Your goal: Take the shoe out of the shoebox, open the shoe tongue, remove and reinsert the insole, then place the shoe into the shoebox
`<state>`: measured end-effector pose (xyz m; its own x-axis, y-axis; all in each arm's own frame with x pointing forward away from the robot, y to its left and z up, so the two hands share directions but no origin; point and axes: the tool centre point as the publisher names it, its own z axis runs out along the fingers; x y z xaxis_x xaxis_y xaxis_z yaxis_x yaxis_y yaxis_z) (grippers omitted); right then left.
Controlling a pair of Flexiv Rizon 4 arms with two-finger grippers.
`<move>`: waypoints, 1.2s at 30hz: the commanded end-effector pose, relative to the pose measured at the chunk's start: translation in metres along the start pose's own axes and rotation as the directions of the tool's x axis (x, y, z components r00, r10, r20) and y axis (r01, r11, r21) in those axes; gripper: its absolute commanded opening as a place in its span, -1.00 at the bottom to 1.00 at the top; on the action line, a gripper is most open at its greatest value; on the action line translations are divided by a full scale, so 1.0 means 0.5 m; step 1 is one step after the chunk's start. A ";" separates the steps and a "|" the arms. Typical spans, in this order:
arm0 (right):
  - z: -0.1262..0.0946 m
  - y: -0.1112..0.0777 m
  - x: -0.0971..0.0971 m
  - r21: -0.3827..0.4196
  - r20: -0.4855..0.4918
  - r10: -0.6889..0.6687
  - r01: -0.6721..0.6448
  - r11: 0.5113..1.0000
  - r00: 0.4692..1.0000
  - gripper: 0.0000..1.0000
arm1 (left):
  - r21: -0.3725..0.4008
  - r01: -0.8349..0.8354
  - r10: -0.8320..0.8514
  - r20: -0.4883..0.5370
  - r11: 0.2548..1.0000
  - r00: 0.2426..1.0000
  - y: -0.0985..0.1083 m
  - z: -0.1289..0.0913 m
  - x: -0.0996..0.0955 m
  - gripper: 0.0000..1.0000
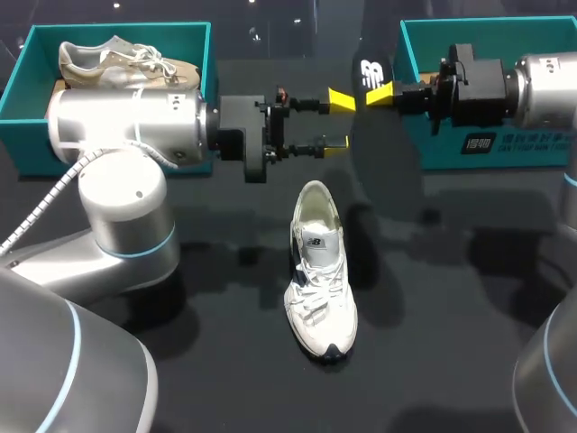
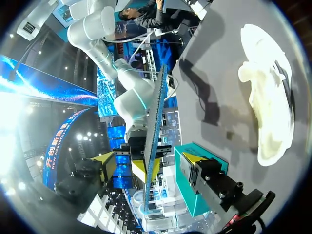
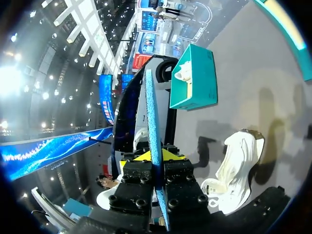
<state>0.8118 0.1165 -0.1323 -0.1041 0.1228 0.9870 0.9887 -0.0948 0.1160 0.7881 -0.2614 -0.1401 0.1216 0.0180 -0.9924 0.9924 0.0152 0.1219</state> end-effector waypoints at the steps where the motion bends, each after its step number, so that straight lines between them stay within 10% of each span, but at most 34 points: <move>1: 0.019 0.007 -0.009 -0.011 -0.005 0.010 -0.010 1.000 1.000 -1.00 | -0.007 -0.001 0.001 0.002 1.000 1.000 -0.001 0.009 0.004 0.36; 36: 0.047 0.036 -0.048 -0.050 -0.017 0.156 -0.157 0.986 0.988 -1.00 | -0.039 0.003 -0.004 -0.013 0.999 1.000 0.029 0.041 0.045 -0.43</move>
<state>0.8342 0.1318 -0.1544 0.0493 0.0890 0.9948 0.9865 -0.1603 -0.0346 0.8039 -0.2777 -0.1603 0.1156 0.0295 -0.9929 0.9917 0.0533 0.1171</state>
